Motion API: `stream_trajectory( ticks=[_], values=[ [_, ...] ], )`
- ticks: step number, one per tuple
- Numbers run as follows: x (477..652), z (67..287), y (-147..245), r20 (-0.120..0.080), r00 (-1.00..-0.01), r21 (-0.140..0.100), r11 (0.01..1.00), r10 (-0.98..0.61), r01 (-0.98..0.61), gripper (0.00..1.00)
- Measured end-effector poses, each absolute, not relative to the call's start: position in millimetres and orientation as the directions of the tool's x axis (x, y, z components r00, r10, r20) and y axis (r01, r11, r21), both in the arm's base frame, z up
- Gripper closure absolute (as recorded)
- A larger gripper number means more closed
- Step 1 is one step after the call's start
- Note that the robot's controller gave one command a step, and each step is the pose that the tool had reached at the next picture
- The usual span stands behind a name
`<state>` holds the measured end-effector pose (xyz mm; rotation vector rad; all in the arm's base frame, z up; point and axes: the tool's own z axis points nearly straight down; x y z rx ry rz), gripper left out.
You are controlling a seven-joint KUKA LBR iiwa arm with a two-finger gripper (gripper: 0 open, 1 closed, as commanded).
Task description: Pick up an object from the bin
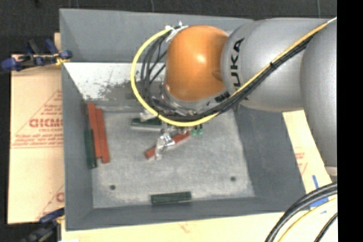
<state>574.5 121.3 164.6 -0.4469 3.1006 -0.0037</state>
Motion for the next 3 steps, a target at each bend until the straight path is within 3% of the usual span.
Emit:
stream_trajectory(
  ticks=[1,2,3],
  values=[
    [620.2,135.6,95.8,-0.001,-0.923,-0.001,0.923,-0.386,-0.386,0.00],
    [569.4,78.9,92.5,0.009,-0.890,0.002,0.890,-0.456,-0.456,1.00],
    [569.5,78.9,92.5,0.009,-0.891,0.002,0.891,-0.455,-0.455,1.00]
  ],
)
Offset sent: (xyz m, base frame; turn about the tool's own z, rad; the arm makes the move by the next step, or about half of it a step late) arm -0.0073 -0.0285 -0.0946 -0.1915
